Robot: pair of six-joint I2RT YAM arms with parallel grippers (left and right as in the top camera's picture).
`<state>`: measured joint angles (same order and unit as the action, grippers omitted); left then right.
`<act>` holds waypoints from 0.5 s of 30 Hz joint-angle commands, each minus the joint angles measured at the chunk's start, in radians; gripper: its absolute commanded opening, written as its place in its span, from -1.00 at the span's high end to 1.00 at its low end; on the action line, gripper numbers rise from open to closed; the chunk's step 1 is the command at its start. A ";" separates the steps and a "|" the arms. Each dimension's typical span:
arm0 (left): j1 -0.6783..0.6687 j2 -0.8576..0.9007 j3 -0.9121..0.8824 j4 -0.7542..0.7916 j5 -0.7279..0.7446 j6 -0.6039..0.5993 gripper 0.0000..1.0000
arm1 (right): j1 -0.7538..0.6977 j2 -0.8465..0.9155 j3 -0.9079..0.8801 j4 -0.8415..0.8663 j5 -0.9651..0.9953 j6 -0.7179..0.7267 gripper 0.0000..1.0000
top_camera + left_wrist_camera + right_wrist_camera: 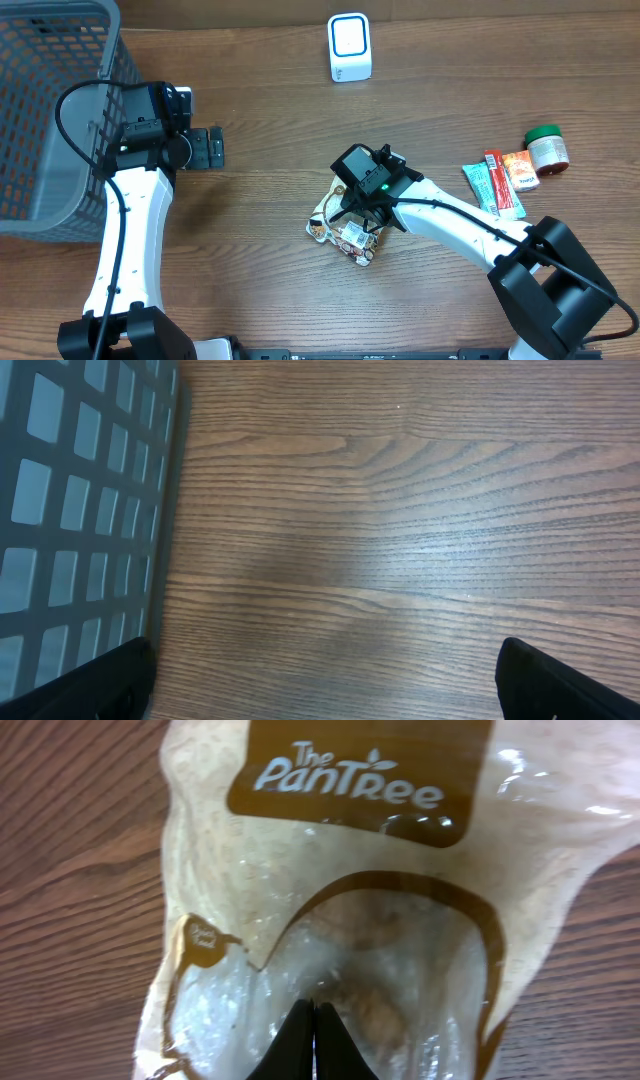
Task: Scan the item barcode
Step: 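Lower the PanTree bag and open the right gripper to release it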
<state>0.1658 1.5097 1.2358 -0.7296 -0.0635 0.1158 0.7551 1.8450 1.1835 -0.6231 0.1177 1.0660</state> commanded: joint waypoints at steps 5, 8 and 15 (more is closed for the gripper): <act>0.004 0.009 -0.008 0.001 0.009 0.022 -0.99 | 0.003 0.018 -0.006 0.005 -0.014 0.004 0.92; 0.004 0.009 -0.008 0.001 0.009 0.022 -1.00 | 0.003 0.036 -0.006 0.005 -0.014 0.004 0.93; 0.004 0.009 -0.008 0.001 0.009 0.022 -1.00 | -0.005 0.088 -0.006 -0.018 -0.014 0.003 0.93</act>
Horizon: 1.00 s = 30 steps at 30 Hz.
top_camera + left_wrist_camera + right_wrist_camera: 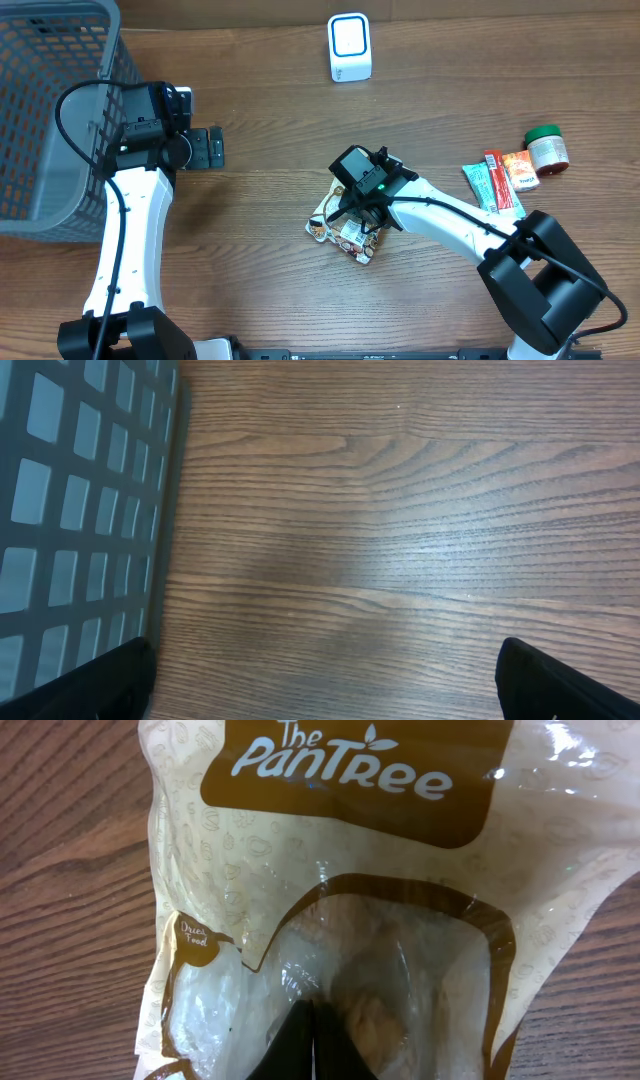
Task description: Scan the item barcode
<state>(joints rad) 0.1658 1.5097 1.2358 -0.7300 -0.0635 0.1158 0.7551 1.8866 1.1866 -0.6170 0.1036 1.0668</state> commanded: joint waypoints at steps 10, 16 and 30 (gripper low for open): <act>0.004 0.009 -0.008 0.002 0.009 0.022 -1.00 | -0.127 0.025 0.036 -0.089 -0.032 -0.311 0.93; 0.004 0.009 -0.008 0.001 0.009 0.022 -1.00 | -0.233 0.025 0.064 -0.135 -0.038 -0.396 0.93; 0.004 0.009 -0.008 0.001 0.009 0.022 -1.00 | -0.403 0.025 0.151 -0.201 -0.061 -0.816 0.93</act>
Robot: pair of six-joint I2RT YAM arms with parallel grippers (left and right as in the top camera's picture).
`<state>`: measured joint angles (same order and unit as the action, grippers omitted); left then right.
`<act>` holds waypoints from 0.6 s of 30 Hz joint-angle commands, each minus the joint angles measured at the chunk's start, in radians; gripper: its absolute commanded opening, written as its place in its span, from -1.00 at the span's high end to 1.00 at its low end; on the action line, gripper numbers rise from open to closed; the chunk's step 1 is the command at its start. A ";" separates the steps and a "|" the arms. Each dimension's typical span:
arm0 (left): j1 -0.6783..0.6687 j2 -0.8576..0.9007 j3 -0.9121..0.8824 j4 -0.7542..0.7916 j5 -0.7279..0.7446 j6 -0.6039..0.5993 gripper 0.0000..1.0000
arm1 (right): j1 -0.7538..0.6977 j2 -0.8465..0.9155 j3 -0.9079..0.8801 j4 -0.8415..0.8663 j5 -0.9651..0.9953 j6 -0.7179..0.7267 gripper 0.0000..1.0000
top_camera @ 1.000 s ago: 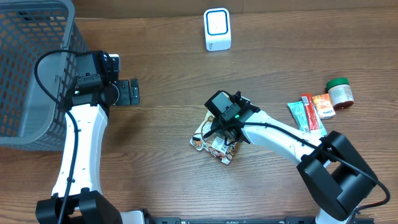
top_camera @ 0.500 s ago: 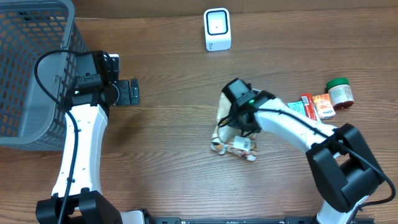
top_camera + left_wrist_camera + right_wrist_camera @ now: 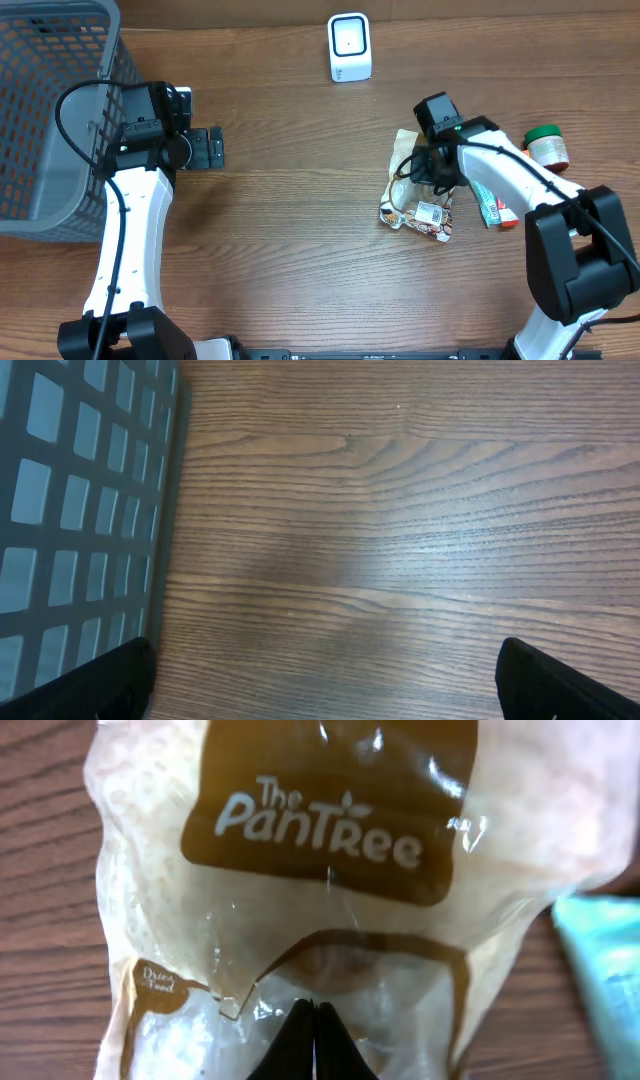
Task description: Scan the item barcode
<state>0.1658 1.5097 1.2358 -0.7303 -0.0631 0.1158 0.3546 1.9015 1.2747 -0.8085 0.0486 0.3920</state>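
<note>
A tan and clear "The PanTree" snack bag (image 3: 408, 190) lies at the table's right middle, a white barcode label (image 3: 432, 212) facing up near its front end. My right gripper (image 3: 432, 170) is shut on the bag's clear film; in the right wrist view the black fingertips (image 3: 313, 1040) meet on the bag (image 3: 330, 830). The white scanner (image 3: 350, 47) stands at the back centre. My left gripper (image 3: 210, 150) hangs open beside the basket, its fingers (image 3: 110, 680) wide apart over bare wood.
A grey mesh basket (image 3: 50, 110) fills the back left corner. Right of the bag lie a teal bar (image 3: 487, 195), an orange packet (image 3: 520, 168) and a green-lidded jar (image 3: 547, 148). The teal bar (image 3: 600, 970) touches the bag's edge.
My right gripper, still shut on the bag, has moved right and slightly back; the bag came along from table centre to beside the teal bar. The left arm is unmoved.
The right gripper was shut on the snack bag at the table's centre. It stayed there at the following moment, the bag barely shifted. Now gripper and bag are at the right, next to the packets. My left gripper stayed open by the basket throughout.
</note>
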 commanded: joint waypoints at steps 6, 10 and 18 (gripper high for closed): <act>0.004 0.009 -0.008 0.002 0.008 0.022 -0.99 | -0.002 0.010 0.217 -0.146 -0.034 -0.165 0.89; 0.004 0.009 -0.008 0.002 0.008 0.022 -0.99 | -0.002 0.010 0.279 -0.206 -0.043 -0.165 -0.49; 0.004 0.009 -0.008 0.002 0.008 0.022 -1.00 | -0.006 0.010 0.278 -0.197 -0.016 -0.165 -1.00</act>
